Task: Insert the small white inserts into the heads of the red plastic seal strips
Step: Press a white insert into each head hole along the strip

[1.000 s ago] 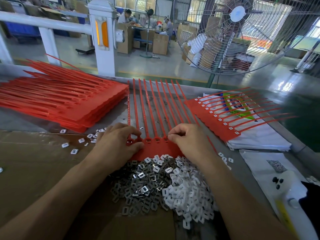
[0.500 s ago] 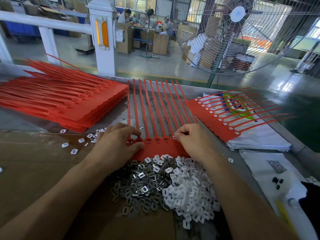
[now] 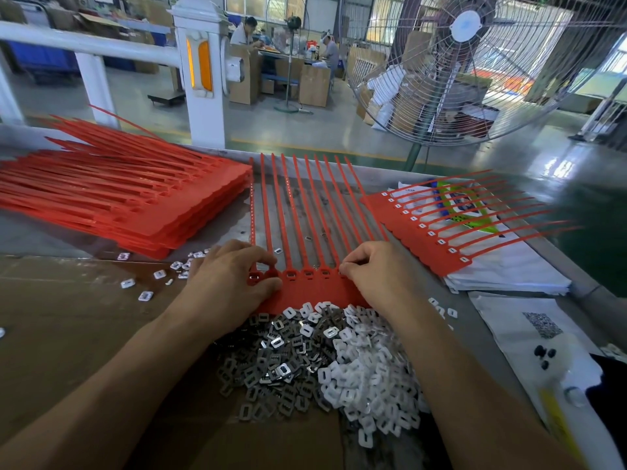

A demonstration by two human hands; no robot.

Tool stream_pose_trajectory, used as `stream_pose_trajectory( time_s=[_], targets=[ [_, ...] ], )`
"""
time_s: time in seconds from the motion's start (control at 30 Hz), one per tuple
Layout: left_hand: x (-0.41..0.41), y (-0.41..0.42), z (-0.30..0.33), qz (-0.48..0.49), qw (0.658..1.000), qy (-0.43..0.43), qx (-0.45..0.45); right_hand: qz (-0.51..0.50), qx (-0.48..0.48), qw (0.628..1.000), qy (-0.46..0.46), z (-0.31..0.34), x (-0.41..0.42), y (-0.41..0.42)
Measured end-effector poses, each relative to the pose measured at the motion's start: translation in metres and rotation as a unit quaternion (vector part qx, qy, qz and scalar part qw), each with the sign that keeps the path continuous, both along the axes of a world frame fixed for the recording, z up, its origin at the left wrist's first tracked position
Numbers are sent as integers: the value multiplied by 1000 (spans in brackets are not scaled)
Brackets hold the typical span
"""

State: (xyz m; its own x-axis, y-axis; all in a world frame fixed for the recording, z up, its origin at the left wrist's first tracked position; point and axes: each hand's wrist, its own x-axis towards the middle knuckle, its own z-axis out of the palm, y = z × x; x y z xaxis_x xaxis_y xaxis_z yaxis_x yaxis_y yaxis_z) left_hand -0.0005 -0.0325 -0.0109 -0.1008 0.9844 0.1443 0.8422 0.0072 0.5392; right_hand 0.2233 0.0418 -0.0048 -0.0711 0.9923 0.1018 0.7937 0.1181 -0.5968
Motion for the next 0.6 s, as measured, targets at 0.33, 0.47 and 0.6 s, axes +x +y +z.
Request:
stream_pose_trajectory(
  time_s=[0.33, 0.47, 0.6],
  targets=[
    [0, 2, 0, 2, 1000, 5, -2, 1, -16, 998, 66, 1, 7, 1],
    [0, 2, -1, 0, 1000, 6, -3, 3, 4, 1000, 25, 1, 3, 0],
    [-1, 2, -1, -1, 1000, 5, -2, 16, 28, 999, 32, 2, 2, -4]
  ],
)
